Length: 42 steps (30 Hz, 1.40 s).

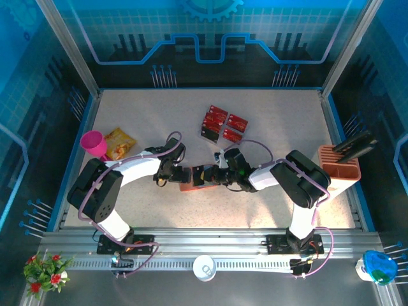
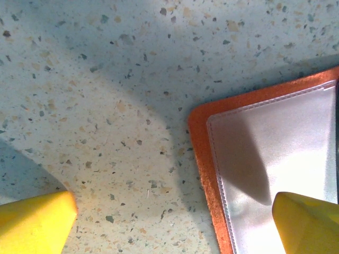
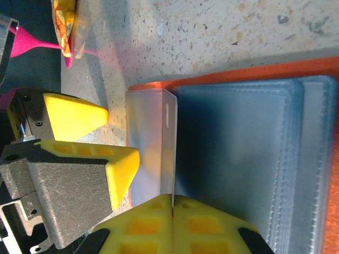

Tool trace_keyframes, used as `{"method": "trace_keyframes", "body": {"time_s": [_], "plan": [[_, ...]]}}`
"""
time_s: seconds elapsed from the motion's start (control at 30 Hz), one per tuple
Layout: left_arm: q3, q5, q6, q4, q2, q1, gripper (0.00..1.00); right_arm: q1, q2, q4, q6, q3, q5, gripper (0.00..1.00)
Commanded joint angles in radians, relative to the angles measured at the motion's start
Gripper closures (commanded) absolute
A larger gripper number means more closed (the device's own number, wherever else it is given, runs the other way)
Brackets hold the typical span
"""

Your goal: Put the credit cards into the card holder

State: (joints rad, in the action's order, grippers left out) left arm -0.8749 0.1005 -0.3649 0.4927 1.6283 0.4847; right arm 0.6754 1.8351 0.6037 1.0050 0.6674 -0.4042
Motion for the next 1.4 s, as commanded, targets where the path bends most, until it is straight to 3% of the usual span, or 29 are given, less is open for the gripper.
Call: {"method": "trace_keyframes", "body": {"time_s": [0.0,0.6,0.77,0.9,1.37], "plan": [[-0.016,-0.004,0.011,-0.012,0.031,0.003,0.03,0.019,0.007,-0.072,-0.022,-0.009,-0.016,1.0],[-0.02,-0.01,0.003,-0.021,0.03,0.002,0.03,0.046,0.082,-0.203,-0.068,0.097,-0.057,1.0],[-0.028,-0.01,-0.004,-0.022,0.02,0.002,0.03,0.047,0.063,-0.278,-0.107,0.125,-0.06,0.79],[-0.047,-0.01,-0.02,-0.014,-0.009,-0.003,0.03,0.045,0.032,-0.329,-0.142,0.149,-0.059,0.69],[-0.016,-0.023,-0.086,0.0,-0.095,-0.047,0.02,0.029,-0.04,-0.468,-0.2,0.205,-0.044,0.5]]}}
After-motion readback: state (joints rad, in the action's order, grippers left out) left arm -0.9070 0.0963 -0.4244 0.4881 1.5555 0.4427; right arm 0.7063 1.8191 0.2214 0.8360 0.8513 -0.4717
